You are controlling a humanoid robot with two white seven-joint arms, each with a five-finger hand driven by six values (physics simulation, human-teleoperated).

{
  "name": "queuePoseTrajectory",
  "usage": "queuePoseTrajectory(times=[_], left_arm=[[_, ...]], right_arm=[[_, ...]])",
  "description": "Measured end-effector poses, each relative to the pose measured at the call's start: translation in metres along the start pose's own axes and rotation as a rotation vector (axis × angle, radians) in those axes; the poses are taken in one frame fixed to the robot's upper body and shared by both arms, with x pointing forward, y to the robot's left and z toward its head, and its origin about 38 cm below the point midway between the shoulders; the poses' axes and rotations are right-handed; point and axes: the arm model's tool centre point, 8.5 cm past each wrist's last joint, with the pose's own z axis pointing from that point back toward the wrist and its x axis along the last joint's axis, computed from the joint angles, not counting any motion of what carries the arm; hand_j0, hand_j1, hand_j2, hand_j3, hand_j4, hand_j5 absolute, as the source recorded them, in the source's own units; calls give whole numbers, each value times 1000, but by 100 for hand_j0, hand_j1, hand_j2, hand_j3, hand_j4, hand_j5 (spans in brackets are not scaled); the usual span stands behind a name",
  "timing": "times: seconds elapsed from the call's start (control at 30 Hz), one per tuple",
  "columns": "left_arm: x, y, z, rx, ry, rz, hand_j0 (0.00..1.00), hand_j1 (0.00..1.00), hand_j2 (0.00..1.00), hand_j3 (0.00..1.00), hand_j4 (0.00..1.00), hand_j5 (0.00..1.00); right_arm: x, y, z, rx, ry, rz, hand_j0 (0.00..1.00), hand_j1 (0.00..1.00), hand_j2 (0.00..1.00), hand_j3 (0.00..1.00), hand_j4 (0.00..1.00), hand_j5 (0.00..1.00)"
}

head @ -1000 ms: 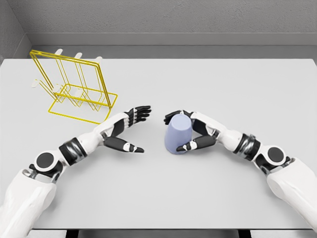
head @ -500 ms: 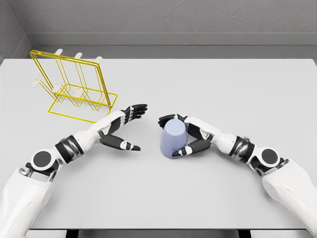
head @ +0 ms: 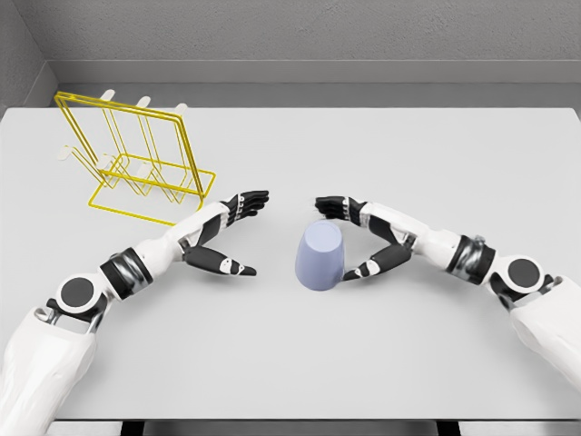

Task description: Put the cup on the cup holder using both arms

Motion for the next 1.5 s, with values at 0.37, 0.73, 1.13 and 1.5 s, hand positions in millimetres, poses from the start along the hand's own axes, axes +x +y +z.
queuePoseTrajectory(times=[0.37, 0.73, 1.13, 1.5], left_arm=[[5, -26, -19, -35, -69, 22, 100, 100, 100, 100, 100, 100], [7, -53, -37, -87, -97, 56, 100, 100, 100, 100, 100, 100], [4, -57, -48, -91, -99, 77, 100, 100, 100, 100, 100, 100], [7, -67, -58, -96, -119, 102, 100, 100, 100, 100, 100, 100]], right_arm=[[79, -107, 71, -117, 35, 308, 100, 100, 100, 100, 100, 100], [99, -143, 117, -322, 211, 875, 100, 100, 100, 100, 100, 100], [99, -144, 122, -344, 222, 940, 100, 100, 100, 100, 100, 100], [95, -143, 121, -347, 223, 930, 100, 100, 100, 100, 100, 100]])
